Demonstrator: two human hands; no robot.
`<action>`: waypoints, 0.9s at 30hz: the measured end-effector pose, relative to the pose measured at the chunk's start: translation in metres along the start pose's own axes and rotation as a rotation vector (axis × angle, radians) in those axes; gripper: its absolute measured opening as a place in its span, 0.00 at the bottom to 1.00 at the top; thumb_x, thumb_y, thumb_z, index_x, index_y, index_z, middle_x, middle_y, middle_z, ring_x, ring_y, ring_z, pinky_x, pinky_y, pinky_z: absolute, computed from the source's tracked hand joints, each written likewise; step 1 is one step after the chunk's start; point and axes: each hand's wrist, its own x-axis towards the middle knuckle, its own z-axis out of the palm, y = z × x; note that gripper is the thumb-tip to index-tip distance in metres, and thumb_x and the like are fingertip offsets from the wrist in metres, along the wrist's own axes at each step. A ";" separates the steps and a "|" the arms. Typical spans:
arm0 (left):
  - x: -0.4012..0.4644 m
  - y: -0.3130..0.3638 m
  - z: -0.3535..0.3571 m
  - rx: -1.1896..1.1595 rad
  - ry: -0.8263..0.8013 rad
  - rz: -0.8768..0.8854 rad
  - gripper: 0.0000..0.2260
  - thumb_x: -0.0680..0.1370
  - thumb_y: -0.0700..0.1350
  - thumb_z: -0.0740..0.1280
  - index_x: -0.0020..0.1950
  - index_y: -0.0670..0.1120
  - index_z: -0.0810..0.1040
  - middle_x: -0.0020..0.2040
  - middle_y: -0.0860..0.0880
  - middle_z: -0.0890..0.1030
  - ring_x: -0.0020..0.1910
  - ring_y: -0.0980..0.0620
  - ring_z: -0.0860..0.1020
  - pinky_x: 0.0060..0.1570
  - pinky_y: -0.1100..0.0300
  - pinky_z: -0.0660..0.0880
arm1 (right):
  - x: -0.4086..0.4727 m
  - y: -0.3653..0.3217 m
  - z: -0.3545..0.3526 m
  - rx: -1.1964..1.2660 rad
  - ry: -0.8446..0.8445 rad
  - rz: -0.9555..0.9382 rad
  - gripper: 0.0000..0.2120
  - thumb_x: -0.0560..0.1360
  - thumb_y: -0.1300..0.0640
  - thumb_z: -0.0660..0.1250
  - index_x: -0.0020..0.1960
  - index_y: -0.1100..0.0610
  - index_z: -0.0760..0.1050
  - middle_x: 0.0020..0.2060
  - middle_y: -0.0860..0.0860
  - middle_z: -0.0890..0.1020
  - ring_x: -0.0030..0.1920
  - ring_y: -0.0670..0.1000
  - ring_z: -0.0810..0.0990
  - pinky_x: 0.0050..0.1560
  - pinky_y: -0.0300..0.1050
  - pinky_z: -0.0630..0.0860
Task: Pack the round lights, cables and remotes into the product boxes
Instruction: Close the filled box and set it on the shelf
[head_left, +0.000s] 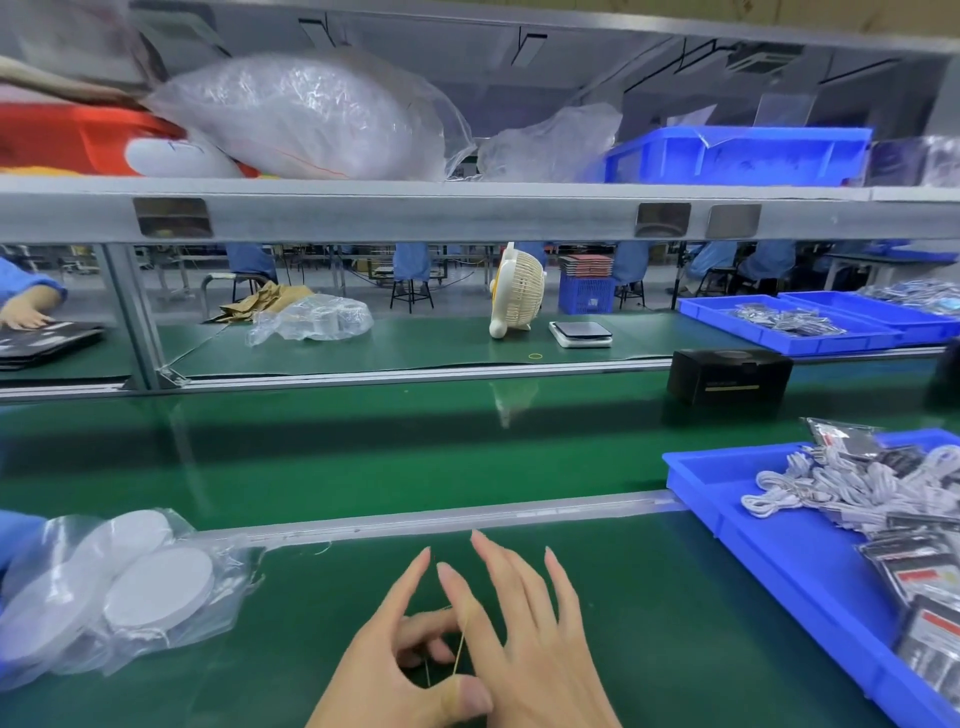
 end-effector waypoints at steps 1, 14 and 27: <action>0.001 0.001 -0.003 0.042 0.001 -0.012 0.63 0.44 0.77 0.73 0.74 0.61 0.52 0.50 0.60 0.85 0.43 0.60 0.77 0.50 0.71 0.70 | -0.001 0.001 0.004 -0.094 0.001 -0.034 0.27 0.68 0.46 0.66 0.66 0.46 0.67 0.64 0.51 0.79 0.61 0.49 0.80 0.68 0.54 0.59; 0.001 0.002 0.010 -0.049 0.046 0.002 0.54 0.52 0.55 0.75 0.76 0.54 0.57 0.64 0.59 0.78 0.66 0.66 0.72 0.68 0.67 0.65 | 0.004 0.005 0.009 -0.321 0.041 -0.024 0.24 0.71 0.46 0.54 0.48 0.53 0.86 0.49 0.53 0.86 0.52 0.50 0.85 0.64 0.60 0.59; 0.002 0.000 -0.005 -0.050 -0.080 -0.025 0.58 0.53 0.63 0.82 0.74 0.61 0.51 0.58 0.67 0.80 0.65 0.68 0.72 0.70 0.65 0.64 | 0.006 0.007 0.000 -0.222 -0.051 0.013 0.25 0.66 0.32 0.64 0.49 0.48 0.86 0.54 0.52 0.85 0.51 0.47 0.85 0.63 0.51 0.61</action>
